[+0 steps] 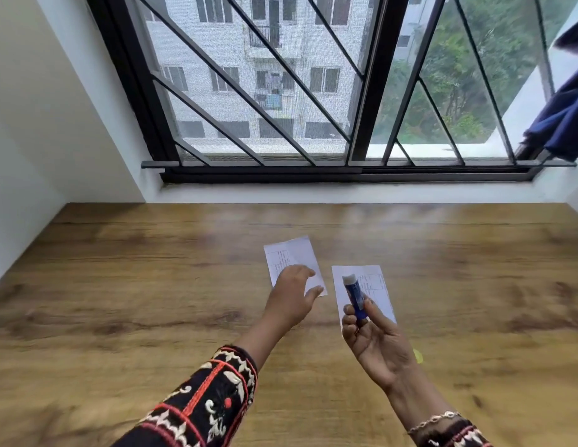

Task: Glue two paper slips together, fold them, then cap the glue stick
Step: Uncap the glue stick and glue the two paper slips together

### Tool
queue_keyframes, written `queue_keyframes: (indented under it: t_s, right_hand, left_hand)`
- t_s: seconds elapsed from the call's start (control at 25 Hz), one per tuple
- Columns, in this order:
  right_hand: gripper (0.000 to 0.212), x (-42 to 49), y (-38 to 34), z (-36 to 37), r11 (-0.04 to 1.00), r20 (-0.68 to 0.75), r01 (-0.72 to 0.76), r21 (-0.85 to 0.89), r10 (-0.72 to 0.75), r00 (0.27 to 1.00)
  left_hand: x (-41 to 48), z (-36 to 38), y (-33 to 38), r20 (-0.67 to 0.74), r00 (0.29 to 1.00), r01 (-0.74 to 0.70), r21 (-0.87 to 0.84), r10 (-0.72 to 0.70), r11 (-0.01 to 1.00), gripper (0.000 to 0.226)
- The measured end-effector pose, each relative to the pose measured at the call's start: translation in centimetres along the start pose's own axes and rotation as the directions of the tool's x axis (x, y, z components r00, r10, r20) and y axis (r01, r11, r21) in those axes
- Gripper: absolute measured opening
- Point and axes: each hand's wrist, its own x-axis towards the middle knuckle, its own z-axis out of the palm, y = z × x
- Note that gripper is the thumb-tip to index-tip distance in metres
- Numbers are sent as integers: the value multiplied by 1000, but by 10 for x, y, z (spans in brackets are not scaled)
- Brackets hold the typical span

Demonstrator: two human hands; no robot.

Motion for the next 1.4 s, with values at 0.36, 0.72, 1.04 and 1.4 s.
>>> queue_keyframes:
  t_s: [0.36, 0.72, 1.04, 1.4]
  right_hand:
    - [87, -8, -12, -8, 999, -72, 15, -37, -18, 997]
    - [70, -11, -8, -3, 997, -72, 8, -75, -13, 997]
    - [59, -10, 0, 2, 996, -99, -6, -93, -3, 995]
    - [9, 38, -1, 33, 534, 23, 96, -840, -141, 990]
  left_hand:
    - [19, 28, -23, 279, 957, -39, 412, -85, 910, 58]
    - [-34, 28, -12, 302, 953, -122, 416, -10, 901, 56]
    - [-82, 32, -12, 303, 953, -187, 515, 27, 836, 58]
    - [-79, 31, -7, 258, 965, -86, 454, -39, 887, 46]
